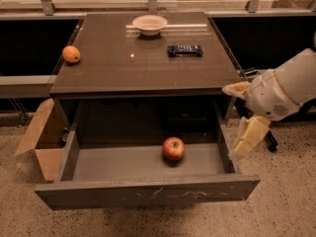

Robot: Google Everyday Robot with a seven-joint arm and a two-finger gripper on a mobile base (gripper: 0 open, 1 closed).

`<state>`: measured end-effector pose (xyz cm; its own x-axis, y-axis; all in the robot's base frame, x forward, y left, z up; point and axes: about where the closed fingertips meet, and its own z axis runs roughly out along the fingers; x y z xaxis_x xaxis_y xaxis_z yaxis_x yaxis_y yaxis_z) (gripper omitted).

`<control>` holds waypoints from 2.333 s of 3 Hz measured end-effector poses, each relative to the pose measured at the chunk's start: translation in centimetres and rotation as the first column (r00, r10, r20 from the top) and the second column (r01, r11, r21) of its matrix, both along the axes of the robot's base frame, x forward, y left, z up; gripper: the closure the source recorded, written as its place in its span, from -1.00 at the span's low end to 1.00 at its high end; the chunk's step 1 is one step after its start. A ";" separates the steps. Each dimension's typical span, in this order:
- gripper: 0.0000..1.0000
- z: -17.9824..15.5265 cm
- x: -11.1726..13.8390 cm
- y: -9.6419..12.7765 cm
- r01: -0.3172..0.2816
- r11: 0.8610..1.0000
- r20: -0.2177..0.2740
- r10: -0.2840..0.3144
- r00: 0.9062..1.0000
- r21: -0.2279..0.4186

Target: Pick apple from top drawer and place on counter

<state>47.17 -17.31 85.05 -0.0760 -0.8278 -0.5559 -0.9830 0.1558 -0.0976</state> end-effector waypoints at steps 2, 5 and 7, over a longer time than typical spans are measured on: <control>-1.00 -3.1 0.3 2.1 -0.030 0.995 -0.032 0.033 0.999 0.099; -0.96 -10.7 3.3 5.6 -0.079 0.980 -0.046 0.089 0.995 0.183; -0.80 -14.5 4.7 7.6 -0.082 0.972 -0.051 0.095 0.994 0.220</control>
Offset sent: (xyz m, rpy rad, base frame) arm 0.0024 0.0172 -0.0254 0.0792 0.0259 0.0256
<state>51.89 -9.67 70.54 -0.0472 -0.6929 -0.7195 -0.9968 0.0791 -0.0108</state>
